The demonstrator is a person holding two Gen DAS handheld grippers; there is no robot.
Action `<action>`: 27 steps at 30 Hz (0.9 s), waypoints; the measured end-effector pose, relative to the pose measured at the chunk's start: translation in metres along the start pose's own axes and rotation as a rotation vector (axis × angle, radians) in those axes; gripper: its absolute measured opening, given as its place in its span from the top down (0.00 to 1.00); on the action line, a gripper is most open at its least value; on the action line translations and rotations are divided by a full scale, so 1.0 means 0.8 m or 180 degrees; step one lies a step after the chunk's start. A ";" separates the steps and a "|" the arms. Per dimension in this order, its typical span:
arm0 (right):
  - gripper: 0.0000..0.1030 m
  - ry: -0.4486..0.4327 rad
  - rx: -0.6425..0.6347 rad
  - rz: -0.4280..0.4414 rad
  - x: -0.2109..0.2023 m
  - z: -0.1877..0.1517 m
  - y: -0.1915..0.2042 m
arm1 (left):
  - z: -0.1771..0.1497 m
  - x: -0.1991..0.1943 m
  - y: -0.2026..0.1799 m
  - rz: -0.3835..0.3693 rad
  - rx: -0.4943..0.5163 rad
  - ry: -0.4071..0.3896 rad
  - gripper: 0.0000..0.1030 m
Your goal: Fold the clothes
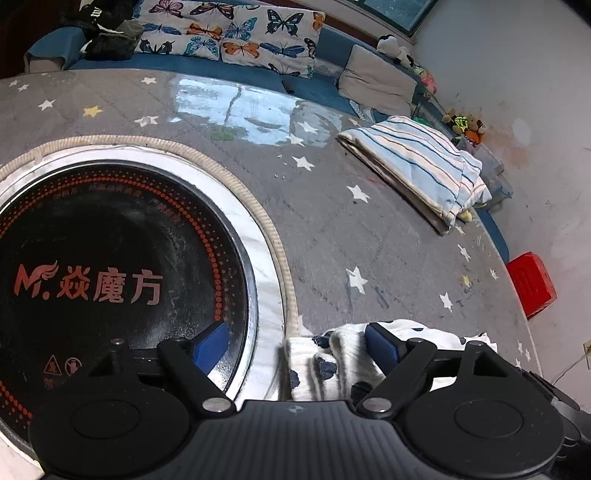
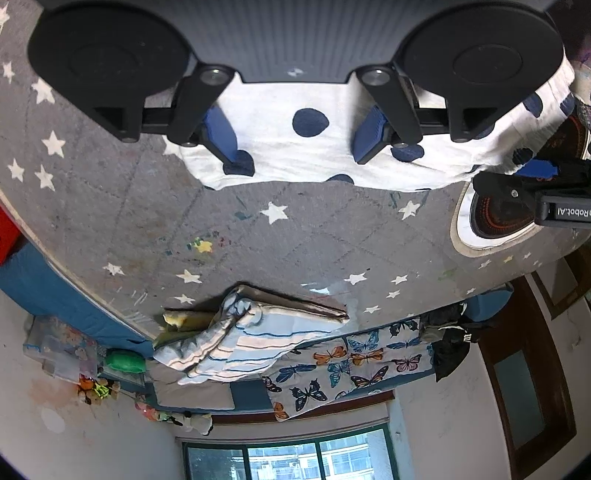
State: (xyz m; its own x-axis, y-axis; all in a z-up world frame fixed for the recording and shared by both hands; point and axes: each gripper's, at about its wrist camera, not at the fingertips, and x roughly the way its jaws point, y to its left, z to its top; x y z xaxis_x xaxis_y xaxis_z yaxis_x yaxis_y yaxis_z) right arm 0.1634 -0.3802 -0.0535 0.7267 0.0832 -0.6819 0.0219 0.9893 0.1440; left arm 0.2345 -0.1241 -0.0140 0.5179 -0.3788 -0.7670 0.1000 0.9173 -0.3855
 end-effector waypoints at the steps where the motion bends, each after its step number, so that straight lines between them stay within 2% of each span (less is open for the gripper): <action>1: 0.29 -0.0007 0.0005 -0.0005 -0.001 0.001 0.000 | -0.001 -0.002 -0.001 0.0000 0.0030 -0.0017 0.18; 9: 0.19 -0.0099 -0.0049 0.0025 -0.031 -0.003 0.010 | -0.013 -0.029 -0.008 -0.0017 0.0224 -0.0138 0.13; 11: 0.17 -0.0125 -0.0078 0.0041 -0.041 -0.005 0.015 | -0.018 -0.036 -0.009 -0.0018 0.0266 -0.0156 0.09; 16: 0.13 -0.0160 -0.0188 0.0108 -0.063 -0.019 0.036 | -0.031 -0.052 -0.008 -0.0044 0.0320 -0.0196 0.09; 18: 0.09 -0.0144 -0.0218 0.0121 -0.067 -0.026 0.043 | -0.036 -0.056 -0.008 -0.0043 0.0345 -0.0195 0.09; 22: 0.06 -0.0073 -0.0340 0.0077 -0.070 -0.041 0.056 | -0.050 -0.064 -0.009 -0.0025 0.0429 -0.0209 0.09; 27: 0.00 -0.0169 -0.0393 -0.0075 -0.086 -0.053 0.062 | -0.069 -0.087 -0.019 0.0001 0.0649 -0.0398 0.05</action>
State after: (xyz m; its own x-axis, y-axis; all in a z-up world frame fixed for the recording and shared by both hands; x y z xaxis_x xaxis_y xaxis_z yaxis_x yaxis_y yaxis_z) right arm 0.0859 -0.3322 -0.0299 0.7624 0.0564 -0.6446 -0.0427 0.9984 0.0369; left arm 0.1500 -0.1186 0.0166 0.6178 -0.3719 -0.6929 0.2628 0.9281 -0.2638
